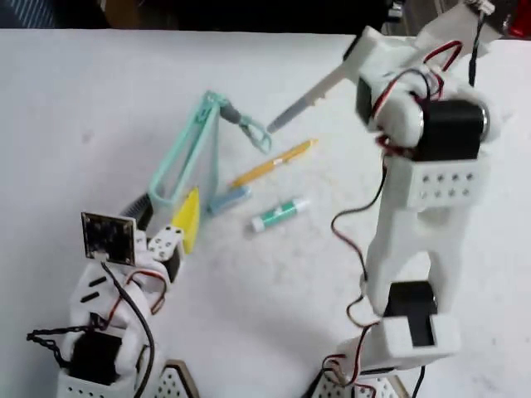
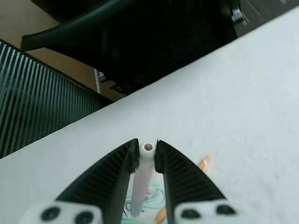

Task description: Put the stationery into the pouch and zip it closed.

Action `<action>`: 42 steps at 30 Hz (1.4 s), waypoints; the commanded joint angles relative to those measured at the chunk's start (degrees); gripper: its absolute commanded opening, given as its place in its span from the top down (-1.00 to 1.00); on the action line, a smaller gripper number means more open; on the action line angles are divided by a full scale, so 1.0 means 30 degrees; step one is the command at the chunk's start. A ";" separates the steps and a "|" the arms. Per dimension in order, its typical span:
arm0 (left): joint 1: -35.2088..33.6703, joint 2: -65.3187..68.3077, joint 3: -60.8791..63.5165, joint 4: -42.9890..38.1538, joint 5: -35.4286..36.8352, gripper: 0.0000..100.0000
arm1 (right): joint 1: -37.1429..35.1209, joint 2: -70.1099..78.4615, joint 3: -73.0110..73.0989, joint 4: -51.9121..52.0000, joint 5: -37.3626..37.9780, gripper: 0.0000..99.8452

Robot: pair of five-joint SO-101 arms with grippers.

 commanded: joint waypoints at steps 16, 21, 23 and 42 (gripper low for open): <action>0.0073 -0.0015 -0.0234 0.0176 0.0234 0.60 | -0.3971 -0.4088 -0.0381 -0.1626 0.3692 0.97; 0.0073 -0.0015 -0.0234 0.0176 0.0234 0.60 | -0.4410 -0.4117 -0.0410 -0.1626 0.3722 0.97; 0.0073 -0.0015 -0.0234 0.0176 0.0234 0.60 | -0.4762 -0.4117 -0.0410 -0.1626 0.3722 0.97; 0.0073 -0.0015 -0.0205 0.0176 0.0205 0.60 | -0.5201 -0.4117 -0.0410 -0.2652 0.4132 0.97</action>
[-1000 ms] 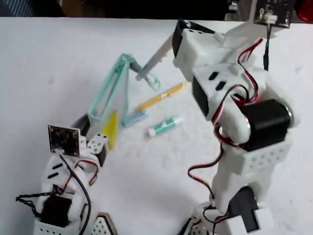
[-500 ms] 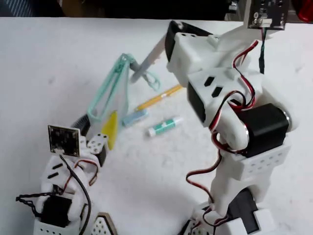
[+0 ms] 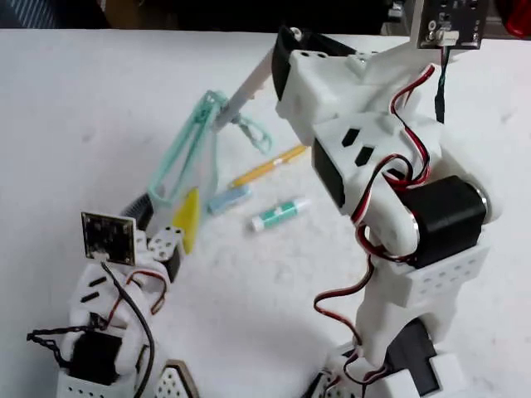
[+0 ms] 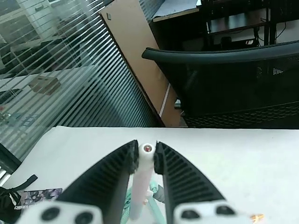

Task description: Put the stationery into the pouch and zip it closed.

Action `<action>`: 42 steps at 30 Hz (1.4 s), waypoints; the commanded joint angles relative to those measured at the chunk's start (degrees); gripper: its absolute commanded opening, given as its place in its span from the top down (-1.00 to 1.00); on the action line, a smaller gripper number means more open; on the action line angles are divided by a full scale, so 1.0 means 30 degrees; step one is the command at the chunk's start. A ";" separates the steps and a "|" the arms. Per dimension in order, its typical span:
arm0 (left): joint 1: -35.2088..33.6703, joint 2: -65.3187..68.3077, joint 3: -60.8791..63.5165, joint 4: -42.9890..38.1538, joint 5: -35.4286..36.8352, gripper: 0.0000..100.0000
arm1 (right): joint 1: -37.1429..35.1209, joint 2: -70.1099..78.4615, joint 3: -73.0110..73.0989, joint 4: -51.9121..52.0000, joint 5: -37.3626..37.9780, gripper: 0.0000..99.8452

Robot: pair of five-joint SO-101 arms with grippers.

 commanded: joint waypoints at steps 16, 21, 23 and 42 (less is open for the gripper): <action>0.0073 -0.0015 -0.0205 0.0147 0.0205 0.60 | -0.4176 -0.0396 -0.0322 -0.2183 0.5040 0.97; 0.0073 -0.0015 -0.0205 0.0147 0.0205 0.60 | -0.4762 -0.0659 -0.0733 -0.2183 0.5070 0.97; 0.0073 -0.0015 -0.0205 0.0147 0.0205 0.60 | -0.4762 -0.0864 -0.1143 -0.2154 0.5070 0.97; 0.0073 -0.0015 -0.0205 0.0088 -0.0615 0.60 | -0.5963 0.0630 0.0733 -0.2242 0.5070 0.97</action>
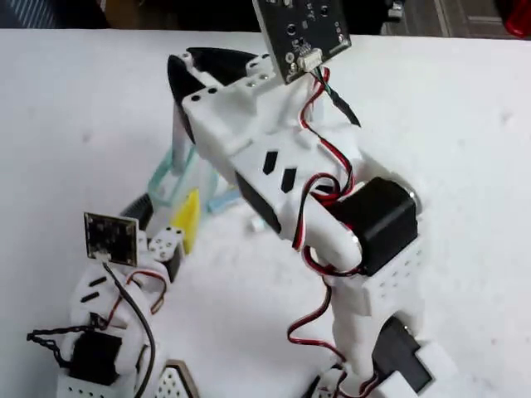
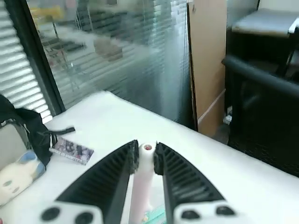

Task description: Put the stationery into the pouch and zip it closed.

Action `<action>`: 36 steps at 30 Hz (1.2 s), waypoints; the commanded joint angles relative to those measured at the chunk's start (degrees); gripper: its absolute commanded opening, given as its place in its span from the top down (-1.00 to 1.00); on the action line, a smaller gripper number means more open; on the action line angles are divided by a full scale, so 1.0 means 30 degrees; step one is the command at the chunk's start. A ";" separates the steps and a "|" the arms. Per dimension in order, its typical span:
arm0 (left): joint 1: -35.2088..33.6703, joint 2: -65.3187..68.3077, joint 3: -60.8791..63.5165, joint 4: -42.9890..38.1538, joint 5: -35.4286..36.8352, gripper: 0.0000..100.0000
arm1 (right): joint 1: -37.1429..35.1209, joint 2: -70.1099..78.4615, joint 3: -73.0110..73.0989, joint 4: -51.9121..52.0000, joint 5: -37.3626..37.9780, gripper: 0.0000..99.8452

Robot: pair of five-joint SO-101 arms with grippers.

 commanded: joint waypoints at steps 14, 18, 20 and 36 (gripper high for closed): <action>0.0073 -0.0015 -0.0205 0.0029 -0.0205 0.60 | -0.0308 -0.0103 0.0176 0.1832 0.0234 0.47; 0.0073 -0.0015 -0.0205 0.0029 -0.0205 0.60 | -0.0220 -0.0103 0.0176 0.1832 0.0234 0.50; 0.0073 -0.0015 -0.0205 0.0029 -0.0205 0.60 | -0.0103 -0.0103 0.0176 0.1832 0.0234 0.50; 0.0073 -0.0015 -0.0176 0.0029 -0.0205 0.60 | 0.7692 0.1333 0.1641 0.1714 -0.1348 0.50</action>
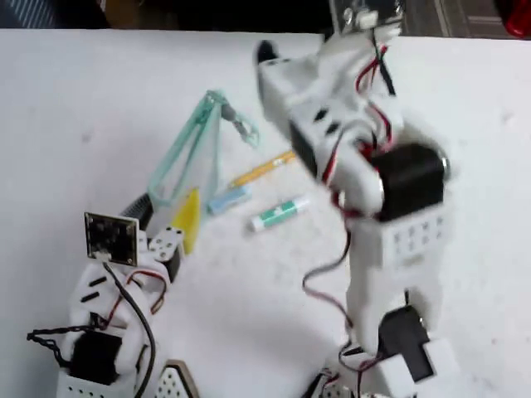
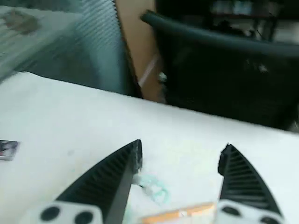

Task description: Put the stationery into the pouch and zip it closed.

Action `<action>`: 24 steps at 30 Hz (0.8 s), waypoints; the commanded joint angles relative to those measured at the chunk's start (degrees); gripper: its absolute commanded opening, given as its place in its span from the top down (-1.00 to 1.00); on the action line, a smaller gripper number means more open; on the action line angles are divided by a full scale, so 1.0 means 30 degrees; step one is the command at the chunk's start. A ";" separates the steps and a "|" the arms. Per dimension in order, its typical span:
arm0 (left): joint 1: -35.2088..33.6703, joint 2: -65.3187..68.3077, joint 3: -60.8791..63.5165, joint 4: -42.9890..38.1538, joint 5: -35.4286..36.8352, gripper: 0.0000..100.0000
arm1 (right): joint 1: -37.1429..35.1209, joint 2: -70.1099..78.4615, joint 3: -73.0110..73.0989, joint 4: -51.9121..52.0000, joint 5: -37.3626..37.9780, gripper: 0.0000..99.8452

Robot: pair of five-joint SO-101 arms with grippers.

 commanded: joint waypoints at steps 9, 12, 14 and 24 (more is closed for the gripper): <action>0.0073 -0.0015 -0.0176 0.0029 -0.0205 0.60 | 0.4733 0.5201 0.2227 -0.0044 -0.7824 0.50; 0.0073 -0.0015 -0.0176 0.0029 -0.0205 0.60 | 0.4908 0.7223 0.2198 -0.0044 -0.9407 0.50; 0.0073 -0.0015 -0.0176 0.0029 -0.0205 0.60 | 0.4791 0.8513 0.2139 -0.0044 -0.9641 0.50; 0.0073 -0.0015 -0.0176 0.0029 -0.0234 0.60 | 0.4557 1.3436 0.2022 -0.1685 -0.9875 0.50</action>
